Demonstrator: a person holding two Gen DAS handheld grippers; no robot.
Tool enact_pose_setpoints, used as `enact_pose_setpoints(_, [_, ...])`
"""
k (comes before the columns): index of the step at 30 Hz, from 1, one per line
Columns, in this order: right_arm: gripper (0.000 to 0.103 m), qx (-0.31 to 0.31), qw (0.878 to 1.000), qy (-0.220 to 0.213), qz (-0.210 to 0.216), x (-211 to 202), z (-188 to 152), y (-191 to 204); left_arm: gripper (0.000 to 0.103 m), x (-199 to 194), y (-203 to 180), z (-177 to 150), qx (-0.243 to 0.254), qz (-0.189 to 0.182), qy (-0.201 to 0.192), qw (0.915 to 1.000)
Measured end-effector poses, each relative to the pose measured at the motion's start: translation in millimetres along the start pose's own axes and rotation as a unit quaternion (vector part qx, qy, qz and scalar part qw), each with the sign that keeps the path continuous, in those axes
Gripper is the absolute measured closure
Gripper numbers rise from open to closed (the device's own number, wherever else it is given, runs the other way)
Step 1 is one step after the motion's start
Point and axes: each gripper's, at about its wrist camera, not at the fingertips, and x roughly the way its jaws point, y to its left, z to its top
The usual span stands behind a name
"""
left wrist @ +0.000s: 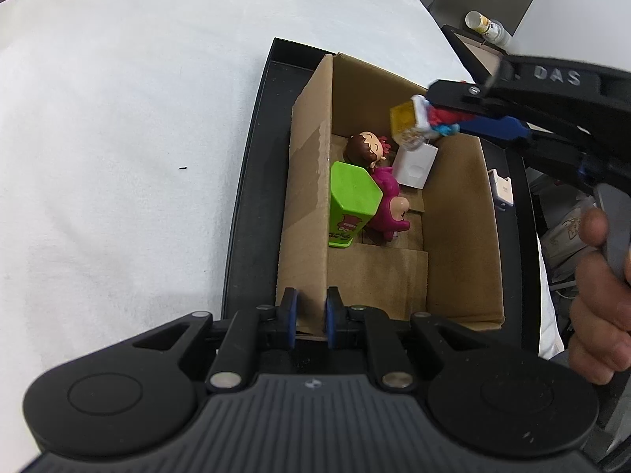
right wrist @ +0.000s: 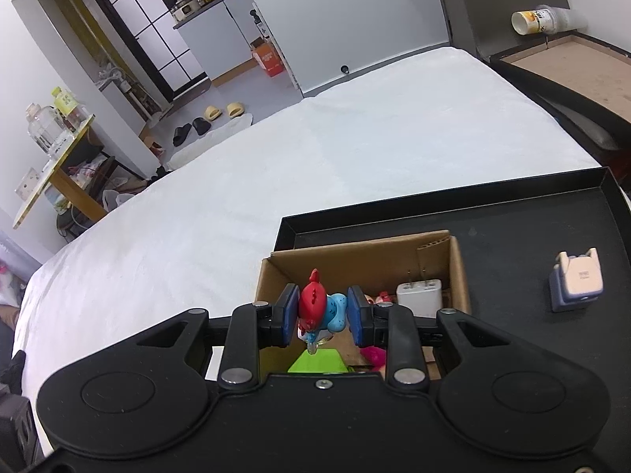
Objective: Organize rigid objects
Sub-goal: 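Carry the red-and-blue figure over the box and release it inside, then withdraw the right gripper from the box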
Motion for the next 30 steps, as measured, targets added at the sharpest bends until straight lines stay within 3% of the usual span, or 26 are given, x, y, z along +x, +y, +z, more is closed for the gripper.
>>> enact_pose_setpoints(3, [0.074,0.006,1.0,0.001,0.006,4.5,0.7,4.5,0.09,-0.5,1.3,-0.2,0.0,-0.002,0.0,1.0])
enact_pose_setpoints(7, [0.071,0.031,0.999,-0.004,0.044,2.8,3.1,3.0,0.09,-0.8,2.5,-0.4,-0.001,-0.003,-0.001,1.0])
enact_pose_setpoints(19, [0.07,0.035,0.999,-0.01,0.028,-22.1,2.4,-19.0,0.09,-1.1,1.1,-0.5,0.001,-0.002,-0.001,1.0])
enact_pose_setpoints(23, [0.063,0.04,0.999,-0.016,0.018,-32.1,0.0,-29.4,0.09,-1.0,0.8,-0.1,0.001,-0.001,0.0,1.0])
enact_pose_setpoints(30, [0.06,0.047,0.998,-0.027,0.009,-47.9,-2.4,-50.4,0.09,-0.9,0.0,0.4,0.0,0.001,0.001,1.0])
